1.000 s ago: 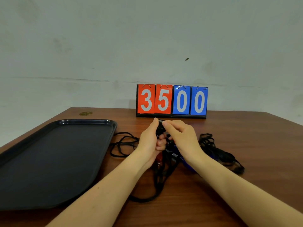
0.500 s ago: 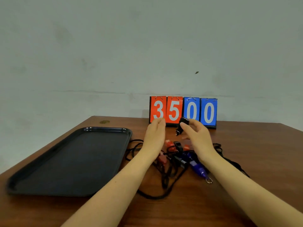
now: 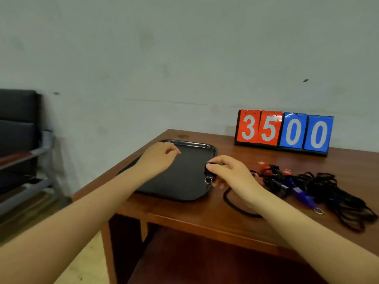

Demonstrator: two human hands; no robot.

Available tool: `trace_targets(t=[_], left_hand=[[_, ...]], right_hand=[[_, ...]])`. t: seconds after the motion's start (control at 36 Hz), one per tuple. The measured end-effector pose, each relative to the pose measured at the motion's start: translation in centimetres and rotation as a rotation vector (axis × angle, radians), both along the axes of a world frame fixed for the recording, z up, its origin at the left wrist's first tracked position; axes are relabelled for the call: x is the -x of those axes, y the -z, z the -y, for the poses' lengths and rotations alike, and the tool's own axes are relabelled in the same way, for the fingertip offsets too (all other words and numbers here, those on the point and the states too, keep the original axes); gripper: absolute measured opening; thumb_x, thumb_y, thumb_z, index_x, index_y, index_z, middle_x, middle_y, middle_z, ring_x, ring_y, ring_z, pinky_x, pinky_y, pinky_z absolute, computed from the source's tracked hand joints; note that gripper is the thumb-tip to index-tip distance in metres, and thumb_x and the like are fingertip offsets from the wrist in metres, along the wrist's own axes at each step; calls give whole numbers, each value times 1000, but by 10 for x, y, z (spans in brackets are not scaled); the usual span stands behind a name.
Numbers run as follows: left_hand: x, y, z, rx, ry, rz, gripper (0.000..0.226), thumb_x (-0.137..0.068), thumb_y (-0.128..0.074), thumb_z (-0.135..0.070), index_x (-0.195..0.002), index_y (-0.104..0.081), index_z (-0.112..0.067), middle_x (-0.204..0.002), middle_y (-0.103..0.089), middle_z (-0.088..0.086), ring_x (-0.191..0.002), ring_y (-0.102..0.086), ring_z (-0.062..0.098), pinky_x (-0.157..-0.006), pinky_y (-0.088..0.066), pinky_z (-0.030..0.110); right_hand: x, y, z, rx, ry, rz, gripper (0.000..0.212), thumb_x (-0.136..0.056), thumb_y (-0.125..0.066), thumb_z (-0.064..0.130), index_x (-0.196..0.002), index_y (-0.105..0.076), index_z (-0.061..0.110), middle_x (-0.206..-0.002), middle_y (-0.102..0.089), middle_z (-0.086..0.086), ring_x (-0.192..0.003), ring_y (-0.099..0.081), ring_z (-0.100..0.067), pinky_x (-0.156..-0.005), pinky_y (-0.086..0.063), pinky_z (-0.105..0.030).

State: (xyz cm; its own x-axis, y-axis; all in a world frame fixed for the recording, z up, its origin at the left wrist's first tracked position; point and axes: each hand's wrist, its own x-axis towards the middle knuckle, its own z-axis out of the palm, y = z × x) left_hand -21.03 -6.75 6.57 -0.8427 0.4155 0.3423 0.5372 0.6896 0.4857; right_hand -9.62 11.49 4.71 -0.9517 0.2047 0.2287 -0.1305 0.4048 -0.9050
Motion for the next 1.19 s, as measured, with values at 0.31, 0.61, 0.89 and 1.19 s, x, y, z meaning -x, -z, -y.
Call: trace_targets(t=[0.31, 0.61, 0.89, 1.19], left_hand=[[21, 53, 106, -128, -199, 60, 54, -89, -42, -58, -129, -53, -23, -125, -57, 3, -112, -56, 18, -97, -49, 41], [28, 64, 110, -159, -271, -24, 31, -99, -46, -17, -123, -65, -12, -116, -67, 4, -93, -55, 11, -76, -39, 18], [21, 64, 109, -157, -264, -37, 29, -97, -52, -26, -117, -69, -15, -112, -69, 3, -101, -61, 16, -82, -46, 24], [-39, 36, 42, -295, -19, -209, 16, -96, -52, -31, -109, -61, -31, -111, -49, -11, -103, -50, 3, -84, -41, 21]], right_hand=[[76, 10, 96, 35, -140, 140, 33, -89, -66, 14, -121, -57, 14, -111, -65, -11, -78, -71, -18, -77, -59, -29], [110, 25, 122, -174, -59, 102, 25, -90, -65, 31, -112, -66, 19, -84, -62, 8, -70, -56, -8, -63, -45, -24], [106, 23, 126, -444, -23, 78, 51, -97, -46, 44, -141, -44, 18, -129, -58, -5, -106, -58, -17, -90, -45, -30], [22, -13, 25, -487, 49, -93, 32, -97, -51, 29, -129, -52, 28, -93, -60, 11, -74, -55, -4, -68, -42, -21]])
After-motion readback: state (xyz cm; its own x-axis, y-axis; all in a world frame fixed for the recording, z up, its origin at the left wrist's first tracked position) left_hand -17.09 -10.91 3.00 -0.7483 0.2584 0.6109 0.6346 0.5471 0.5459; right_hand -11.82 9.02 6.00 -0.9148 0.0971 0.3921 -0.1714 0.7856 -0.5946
